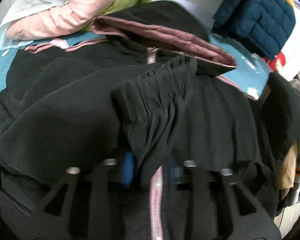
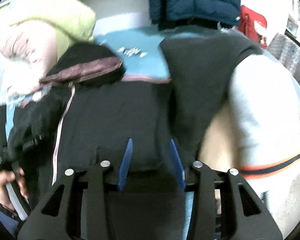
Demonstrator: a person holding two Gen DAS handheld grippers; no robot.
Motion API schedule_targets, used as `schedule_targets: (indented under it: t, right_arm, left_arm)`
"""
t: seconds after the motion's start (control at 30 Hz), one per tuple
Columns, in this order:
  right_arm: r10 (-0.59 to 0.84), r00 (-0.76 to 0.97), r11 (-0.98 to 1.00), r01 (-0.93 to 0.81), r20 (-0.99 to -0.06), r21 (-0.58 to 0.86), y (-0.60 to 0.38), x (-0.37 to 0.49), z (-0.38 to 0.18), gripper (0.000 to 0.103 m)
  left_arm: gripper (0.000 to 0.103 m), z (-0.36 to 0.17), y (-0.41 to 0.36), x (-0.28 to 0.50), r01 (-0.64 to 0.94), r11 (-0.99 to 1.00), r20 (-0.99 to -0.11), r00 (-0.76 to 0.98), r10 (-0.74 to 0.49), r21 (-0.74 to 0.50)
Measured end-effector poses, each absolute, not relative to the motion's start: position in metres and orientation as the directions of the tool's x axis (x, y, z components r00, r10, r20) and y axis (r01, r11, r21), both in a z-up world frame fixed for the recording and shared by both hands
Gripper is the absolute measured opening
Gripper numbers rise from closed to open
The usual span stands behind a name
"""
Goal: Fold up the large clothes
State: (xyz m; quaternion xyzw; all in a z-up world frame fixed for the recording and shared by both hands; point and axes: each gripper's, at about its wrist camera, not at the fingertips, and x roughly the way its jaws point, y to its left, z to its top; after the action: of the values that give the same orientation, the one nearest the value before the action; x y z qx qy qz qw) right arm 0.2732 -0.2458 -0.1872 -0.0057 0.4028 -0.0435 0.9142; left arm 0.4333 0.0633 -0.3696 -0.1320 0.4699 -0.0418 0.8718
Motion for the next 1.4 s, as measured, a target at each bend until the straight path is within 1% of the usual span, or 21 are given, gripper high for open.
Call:
schedule_targets:
  t: [0.03, 0.07, 0.13, 0.23, 0.3, 0.4, 0.47, 0.53, 0.6, 0.67, 0.7, 0.73, 0.77, 0.87, 0.93, 1.0, 1.1, 1.17, 1.3, 1.33, 1.4]
  right_arm:
    - [-0.087, 0.685, 0.996, 0.079, -0.723, -0.045, -0.251, 0.272, -0.179, 0.042]
    - [-0.094, 0.701, 0.995, 0.088, -0.707, -0.044, -0.251, 0.276, -0.168, 0.043]
    - [-0.107, 0.731, 0.992, 0.124, -0.674, -0.023, -0.268, 0.277, -0.144, 0.045]
    - [-0.096, 0.759, 0.974, 0.204, -0.644, 0.096, -0.31, 0.285, -0.111, 0.051]
    - [-0.102, 0.764, 0.941, 0.282, -0.637, 0.187, -0.344, 0.295, -0.096, 0.053]
    - [-0.09, 0.765, 0.896, 0.341, -0.638, 0.283, -0.387, 0.31, -0.083, 0.056]
    - [-0.07, 0.744, 0.843, 0.4, -0.664, 0.359, -0.411, 0.323, -0.086, 0.058]
    - [-0.032, 0.744, 0.79, 0.427, -0.667, 0.439, -0.432, 0.339, -0.092, 0.058]
    - [-0.033, 0.73, 0.756, 0.465, -0.683, 0.46, -0.443, 0.354, -0.101, 0.059]
    - [-0.014, 0.721, 0.756, 0.461, -0.693, 0.464, -0.445, 0.367, -0.106, 0.058]
    - [-0.036, 0.731, 0.754, 0.468, -0.682, 0.462, -0.446, 0.371, -0.107, 0.058]
    - [-0.053, 0.737, 0.763, 0.465, -0.674, 0.449, -0.445, 0.374, -0.104, 0.057]
    - [-0.058, 0.735, 0.771, 0.463, -0.676, 0.437, -0.444, 0.377, -0.104, 0.044]
    - [-0.065, 0.749, 0.797, 0.437, -0.659, 0.418, -0.437, 0.383, -0.101, 0.012]
    - [-0.058, 0.786, 0.819, 0.39, -0.615, 0.421, -0.423, 0.38, -0.09, 0.007]
    - [-0.045, 0.826, 0.858, 0.32, -0.562, 0.403, -0.396, 0.374, -0.076, 0.007]
    - [-0.017, 0.859, 0.917, 0.218, -0.512, 0.335, -0.338, 0.368, -0.057, 0.006]
    - [0.021, 0.873, 0.945, 0.141, -0.487, 0.294, -0.293, 0.364, -0.05, 0.006]
    - [0.123, 0.884, 0.977, -0.029, -0.452, 0.209, -0.193, 0.356, -0.057, 0.005]
    - [0.155, 0.883, 0.979, -0.077, -0.442, 0.19, -0.169, 0.354, -0.063, 0.001]
    - [0.232, 0.874, 0.971, -0.185, -0.427, 0.149, -0.117, 0.35, -0.077, 0.0]
  left_arm:
    - [0.073, -0.367, 0.057, 0.432, -0.026, 0.954, -0.795, 0.56, -0.234, -0.299]
    - [0.075, -0.364, 0.05, 0.431, -0.01, 0.95, -0.789, 0.561, -0.252, -0.311]
    - [0.075, -0.361, 0.033, 0.435, 0.048, 0.952, -0.798, 0.534, -0.28, -0.302]
    - [0.076, -0.366, 0.01, 0.443, 0.117, 0.944, -0.818, 0.474, -0.325, -0.307]
    - [0.079, -0.363, 0.004, 0.446, 0.132, 0.95, -0.822, 0.477, -0.312, -0.284]
    - [0.081, -0.353, 0.01, 0.444, 0.124, 0.944, -0.789, 0.522, -0.325, -0.307]
    - [0.087, -0.347, 0.01, 0.443, 0.105, 0.962, -0.782, 0.563, -0.266, -0.252]
    - [0.087, -0.347, 0.006, 0.443, 0.11, 0.975, -0.798, 0.561, -0.22, -0.191]
    - [0.087, -0.356, 0.001, 0.445, 0.137, 0.979, -0.831, 0.519, -0.199, -0.149]
    - [0.089, -0.375, -0.005, 0.449, 0.162, 0.979, -0.879, 0.441, -0.182, -0.122]
    - [0.089, -0.384, -0.007, 0.45, 0.177, 0.979, -0.896, 0.413, -0.163, -0.096]
    - [0.089, -0.39, -0.012, 0.45, 0.202, 0.977, -0.899, 0.413, -0.146, -0.066]
    - [0.09, -0.393, -0.014, 0.448, 0.22, 0.974, -0.898, 0.417, -0.142, -0.051]
    - [0.09, -0.389, -0.017, 0.445, 0.27, 0.962, -0.893, 0.422, -0.154, -0.038]
    - [0.091, -0.373, -0.005, 0.439, 0.263, 0.96, -0.867, 0.45, -0.214, -0.1]
    - [0.091, -0.356, 0.015, 0.435, 0.228, 0.958, -0.841, 0.473, -0.263, -0.172]
    - [0.092, -0.333, 0.053, 0.431, 0.174, 0.935, -0.8, 0.485, -0.354, -0.308]
    - [0.092, -0.323, 0.08, 0.429, 0.127, 0.943, -0.801, 0.5, -0.329, -0.308]
    - [0.092, -0.312, 0.136, 0.422, 0.03, 0.968, -0.812, 0.538, -0.227, -0.251]
    - [0.092, -0.311, 0.157, 0.418, -0.009, 0.971, -0.817, 0.542, -0.197, -0.24]
    - [0.092, -0.312, 0.187, 0.411, -0.06, 0.968, -0.817, 0.551, -0.171, -0.243]
